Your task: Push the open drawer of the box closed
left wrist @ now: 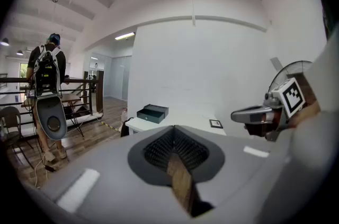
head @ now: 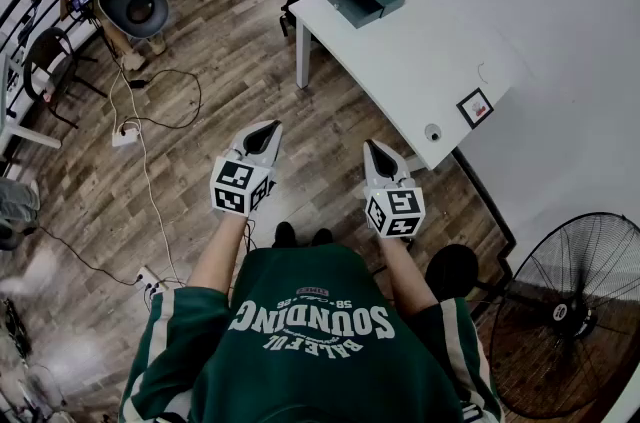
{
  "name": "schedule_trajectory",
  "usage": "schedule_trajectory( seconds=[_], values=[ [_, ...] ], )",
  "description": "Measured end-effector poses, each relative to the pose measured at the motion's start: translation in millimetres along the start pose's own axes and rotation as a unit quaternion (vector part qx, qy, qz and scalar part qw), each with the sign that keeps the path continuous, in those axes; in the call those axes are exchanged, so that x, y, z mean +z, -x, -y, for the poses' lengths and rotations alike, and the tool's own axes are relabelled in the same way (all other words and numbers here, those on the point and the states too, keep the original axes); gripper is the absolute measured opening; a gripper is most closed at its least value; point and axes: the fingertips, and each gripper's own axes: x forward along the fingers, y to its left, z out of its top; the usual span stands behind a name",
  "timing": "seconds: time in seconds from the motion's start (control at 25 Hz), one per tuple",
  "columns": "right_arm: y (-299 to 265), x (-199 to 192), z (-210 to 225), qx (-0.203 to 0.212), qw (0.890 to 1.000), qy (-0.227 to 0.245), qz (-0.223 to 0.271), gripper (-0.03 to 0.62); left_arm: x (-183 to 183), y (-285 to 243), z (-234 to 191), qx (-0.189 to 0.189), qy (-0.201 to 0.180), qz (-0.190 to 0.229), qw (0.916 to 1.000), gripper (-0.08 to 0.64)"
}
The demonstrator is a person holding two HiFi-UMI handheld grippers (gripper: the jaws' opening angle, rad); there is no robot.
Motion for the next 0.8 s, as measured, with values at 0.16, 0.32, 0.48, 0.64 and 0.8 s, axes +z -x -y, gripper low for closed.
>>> schedule_trajectory(
  seconds=[0.16, 0.32, 0.48, 0.64, 0.8],
  values=[
    [-3.0, 2.0, -0.3, -0.001, 1.000, -0.008, 0.007, 0.003, -1.7, 0.0, -3.4, -0.001, 0.002, -0.003, 1.0000, 0.052],
    [-13.5, 4.1, -2.3, -0.001, 1.000, -0.009, 0.011, 0.003, -0.9, -2.7, -15.0, 0.000, 0.001, -0.003, 1.0000, 0.052],
    [-24.4, 3.2, -5.0, -0.002, 1.000, -0.012, 0.010, 0.003, -2.2, -5.4, -26.7, -0.002, 0.002, -0.003, 1.0000, 0.052],
    [-36.3, 3.1, -7.4, -0.004, 1.000, -0.018, 0.011, 0.003, -3.5, -7.9, -39.9, -0.004, 0.001, -0.004, 1.0000, 0.052],
    [-47.5, 1.7, -14.4, -0.009, 0.999, -0.027, 0.015, 0.003, -6.2, -9.5, -58.2, -0.004, 0.000, -0.007, 1.0000, 0.052]
  ],
)
